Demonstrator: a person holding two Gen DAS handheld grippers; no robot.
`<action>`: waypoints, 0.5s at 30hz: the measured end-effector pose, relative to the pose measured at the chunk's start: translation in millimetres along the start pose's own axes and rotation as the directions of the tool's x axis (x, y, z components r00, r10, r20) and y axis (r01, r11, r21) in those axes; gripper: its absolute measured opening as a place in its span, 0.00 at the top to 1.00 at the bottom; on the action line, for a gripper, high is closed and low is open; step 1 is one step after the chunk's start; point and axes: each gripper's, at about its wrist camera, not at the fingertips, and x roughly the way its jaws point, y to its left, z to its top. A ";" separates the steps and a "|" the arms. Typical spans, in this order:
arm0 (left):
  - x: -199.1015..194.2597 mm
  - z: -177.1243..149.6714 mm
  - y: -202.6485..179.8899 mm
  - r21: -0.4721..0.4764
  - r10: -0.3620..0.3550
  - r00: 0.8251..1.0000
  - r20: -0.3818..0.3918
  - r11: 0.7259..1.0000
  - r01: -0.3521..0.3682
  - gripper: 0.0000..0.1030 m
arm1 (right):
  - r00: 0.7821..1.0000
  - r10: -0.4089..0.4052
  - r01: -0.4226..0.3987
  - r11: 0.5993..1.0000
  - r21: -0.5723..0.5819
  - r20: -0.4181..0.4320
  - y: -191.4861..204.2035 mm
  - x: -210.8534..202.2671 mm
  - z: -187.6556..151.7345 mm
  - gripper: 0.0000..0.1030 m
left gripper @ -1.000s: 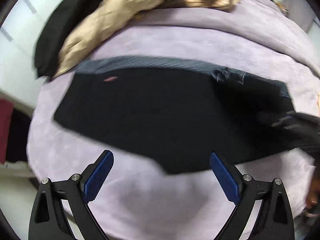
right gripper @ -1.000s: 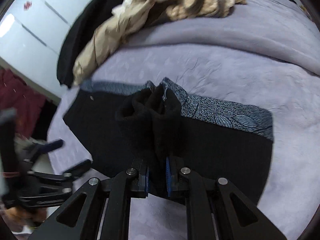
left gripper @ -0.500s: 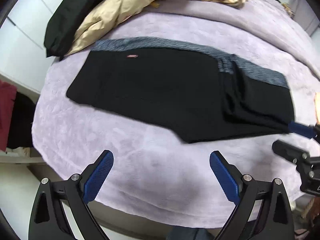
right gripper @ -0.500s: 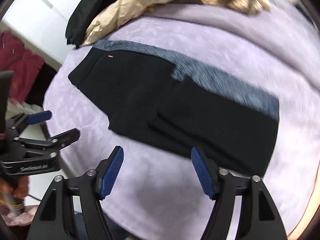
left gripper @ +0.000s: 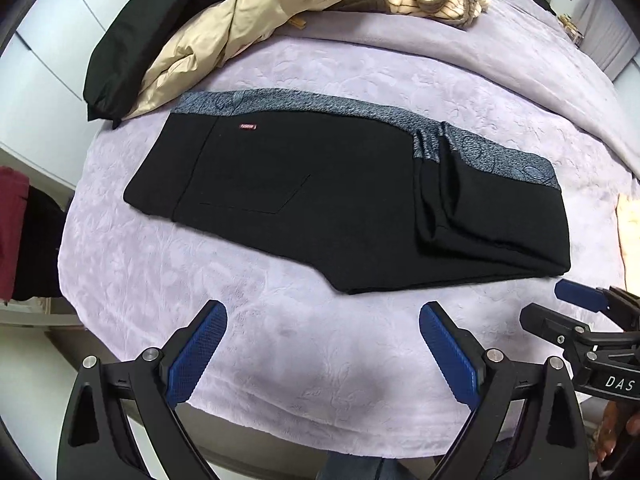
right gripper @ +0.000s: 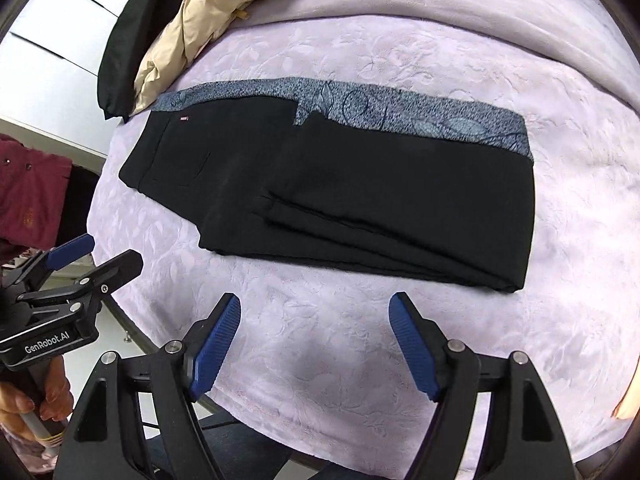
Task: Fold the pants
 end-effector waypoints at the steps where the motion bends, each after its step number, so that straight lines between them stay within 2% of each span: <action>1: 0.6 -0.4 0.9 -0.005 0.000 1.000 -0.003 1.000 0.000 0.05 | 1.000 0.004 -0.004 1.000 0.003 -0.003 -0.2 0.6 -0.6 0.23; 15: -0.3 -0.1 -0.8 0.000 -0.001 1.000 -0.001 1.000 0.001 0.05 | 1.000 0.014 -0.014 0.999 0.032 0.004 -4.5 0.0 -3.7 0.23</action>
